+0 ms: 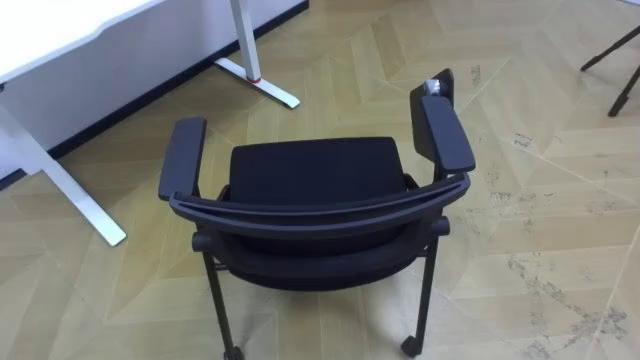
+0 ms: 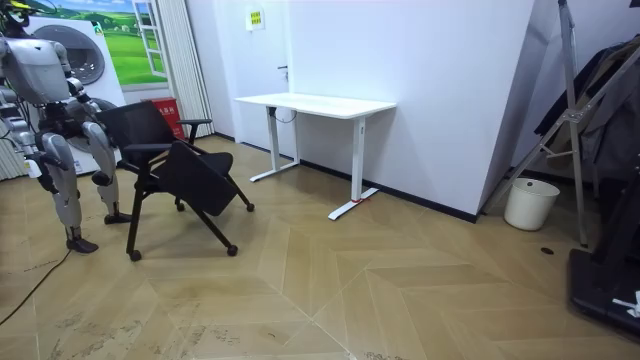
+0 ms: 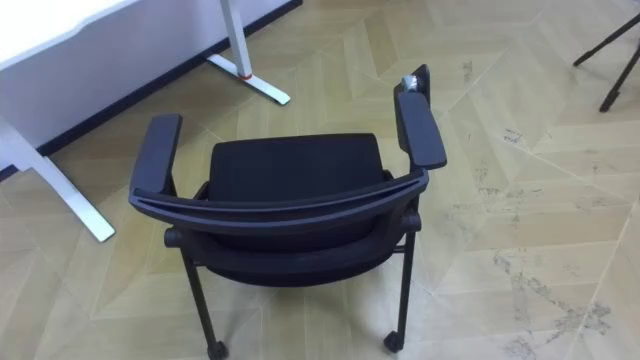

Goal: Push chair

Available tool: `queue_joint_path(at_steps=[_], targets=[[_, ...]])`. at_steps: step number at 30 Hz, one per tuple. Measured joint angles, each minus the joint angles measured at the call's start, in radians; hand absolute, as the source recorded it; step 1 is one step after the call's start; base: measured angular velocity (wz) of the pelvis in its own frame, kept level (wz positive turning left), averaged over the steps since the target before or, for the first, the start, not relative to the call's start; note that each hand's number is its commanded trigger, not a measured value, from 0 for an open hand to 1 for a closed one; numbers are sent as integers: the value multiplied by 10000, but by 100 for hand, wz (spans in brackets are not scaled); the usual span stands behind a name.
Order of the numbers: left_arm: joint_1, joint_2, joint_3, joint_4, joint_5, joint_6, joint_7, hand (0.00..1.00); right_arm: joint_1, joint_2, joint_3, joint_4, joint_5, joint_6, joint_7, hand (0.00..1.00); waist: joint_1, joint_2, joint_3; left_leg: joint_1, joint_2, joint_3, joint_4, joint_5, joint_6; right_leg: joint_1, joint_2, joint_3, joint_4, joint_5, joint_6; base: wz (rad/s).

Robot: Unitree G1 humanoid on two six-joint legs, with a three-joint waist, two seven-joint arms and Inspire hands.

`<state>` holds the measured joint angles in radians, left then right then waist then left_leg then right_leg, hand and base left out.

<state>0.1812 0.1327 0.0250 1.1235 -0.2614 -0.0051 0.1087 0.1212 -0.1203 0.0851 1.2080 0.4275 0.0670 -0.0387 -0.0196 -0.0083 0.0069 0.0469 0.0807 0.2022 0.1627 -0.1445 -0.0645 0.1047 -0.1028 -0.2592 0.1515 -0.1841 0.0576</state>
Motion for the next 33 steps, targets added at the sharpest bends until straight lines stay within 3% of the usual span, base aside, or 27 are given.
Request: queue_joint_path(at_steps=[8,16,25,32,33], targets=[[186,2,327,-29,216,-16,833,0,-2,43,-62,-3,14,-11,-12,0,5,-215,28,31,0,42,-6,0,0,14,0,93,-1,-1,2,-1],[406,-50,525,19,178,-3,1480,0,229,49,-376,14,126,-8,-116,0,32,-246,32,132,-9,18,-2,-11,5,145,-1,74,-12,0,1,0],[564,-110,1004,1,427,19,2503,0,215,54,-648,72,155,6,-387,0,235,2,-51,239,-17,-4,6,-23,17,250,0,114,9,-1,3,0],[494,69,1634,-443,1509,70,3730,0,70,-104,-935,148,-232,-10,-366,0,215,190,-36,345,-44,-170,7,-37,31,411,1,58,0,-7,11,4],[405,124,1692,-450,1902,69,3951,0,59,-107,-1118,153,-346,-16,-357,0,184,292,-61,344,-47,-176,5,-39,34,413,1,59,-2,-7,12,0]])
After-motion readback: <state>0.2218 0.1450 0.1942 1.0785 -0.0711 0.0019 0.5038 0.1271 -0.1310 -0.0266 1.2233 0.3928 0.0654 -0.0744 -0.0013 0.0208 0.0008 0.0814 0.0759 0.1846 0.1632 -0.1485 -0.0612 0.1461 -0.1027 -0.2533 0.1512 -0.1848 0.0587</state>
